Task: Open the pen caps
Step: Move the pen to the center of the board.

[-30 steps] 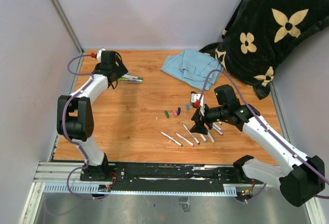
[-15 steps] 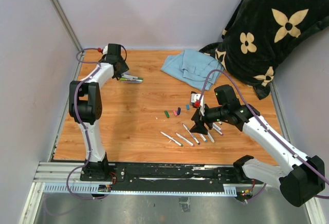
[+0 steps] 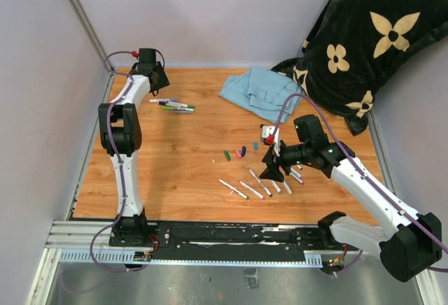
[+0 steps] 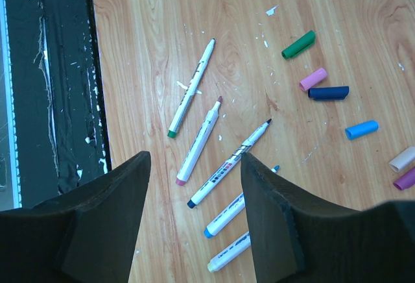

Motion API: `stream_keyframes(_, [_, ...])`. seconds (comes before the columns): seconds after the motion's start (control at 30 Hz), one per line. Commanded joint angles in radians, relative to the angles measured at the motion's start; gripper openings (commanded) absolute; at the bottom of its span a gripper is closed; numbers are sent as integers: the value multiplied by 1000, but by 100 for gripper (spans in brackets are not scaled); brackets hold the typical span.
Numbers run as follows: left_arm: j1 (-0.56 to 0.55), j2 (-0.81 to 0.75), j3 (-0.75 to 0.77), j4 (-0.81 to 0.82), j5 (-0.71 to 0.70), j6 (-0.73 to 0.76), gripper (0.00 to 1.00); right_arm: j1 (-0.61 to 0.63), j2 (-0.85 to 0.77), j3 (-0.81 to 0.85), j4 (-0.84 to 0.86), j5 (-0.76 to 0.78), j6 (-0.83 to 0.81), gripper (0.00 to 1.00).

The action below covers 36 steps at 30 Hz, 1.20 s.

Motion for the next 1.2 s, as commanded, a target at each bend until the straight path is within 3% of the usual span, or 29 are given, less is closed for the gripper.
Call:
stream_keyframes(0.0, [14, 103, 129, -100, 27, 40, 48, -15, -12, 27, -9, -11, -17, 59])
stream_keyframes(0.1, [23, 131, 152, -109, 48, 50, 42, -17, -10, 27, -9, -11, -17, 59])
stream_keyframes(0.47, [25, 170, 161, -142, 112, 106, 38, -17, -2, 27, -9, -9, -17, 59])
stream_keyframes(1.17, [25, 67, -3, -128, 175, 127, 36, -22, -28, 27, -9, -21, -15, 59])
